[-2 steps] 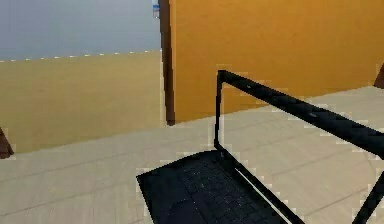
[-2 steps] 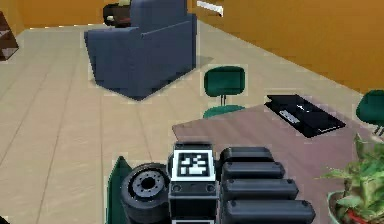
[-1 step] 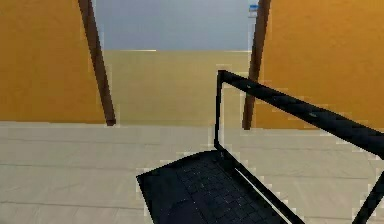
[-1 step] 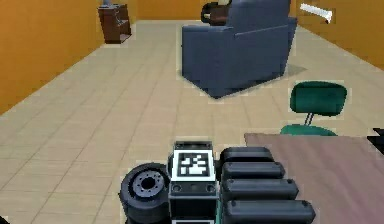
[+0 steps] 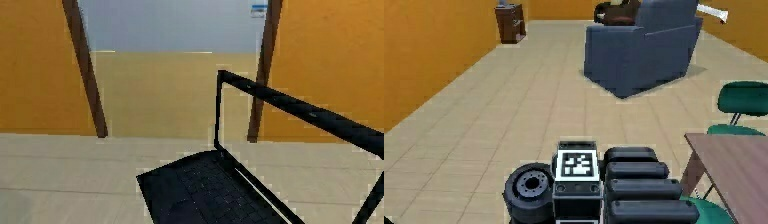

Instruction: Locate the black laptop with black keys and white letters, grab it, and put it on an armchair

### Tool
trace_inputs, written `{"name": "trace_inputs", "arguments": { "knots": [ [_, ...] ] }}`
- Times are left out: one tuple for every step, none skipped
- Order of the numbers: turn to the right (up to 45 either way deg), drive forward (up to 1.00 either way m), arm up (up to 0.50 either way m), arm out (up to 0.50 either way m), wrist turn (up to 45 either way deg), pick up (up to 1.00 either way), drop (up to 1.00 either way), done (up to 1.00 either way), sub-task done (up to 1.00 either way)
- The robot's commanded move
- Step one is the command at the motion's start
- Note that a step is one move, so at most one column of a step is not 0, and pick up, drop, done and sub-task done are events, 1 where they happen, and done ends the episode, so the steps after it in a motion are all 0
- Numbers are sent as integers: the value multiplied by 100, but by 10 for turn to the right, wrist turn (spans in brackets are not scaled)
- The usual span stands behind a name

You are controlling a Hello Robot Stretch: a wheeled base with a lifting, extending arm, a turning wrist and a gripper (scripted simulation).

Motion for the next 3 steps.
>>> {"name": "trace_inputs", "arguments": {
  "knots": [
    [270,0,0,0,0,0,0,0,0],
    [0,35,0,0,0,0,0,0,0],
    [450,0,0,0,0,0,0,0,0]
  ]
}}
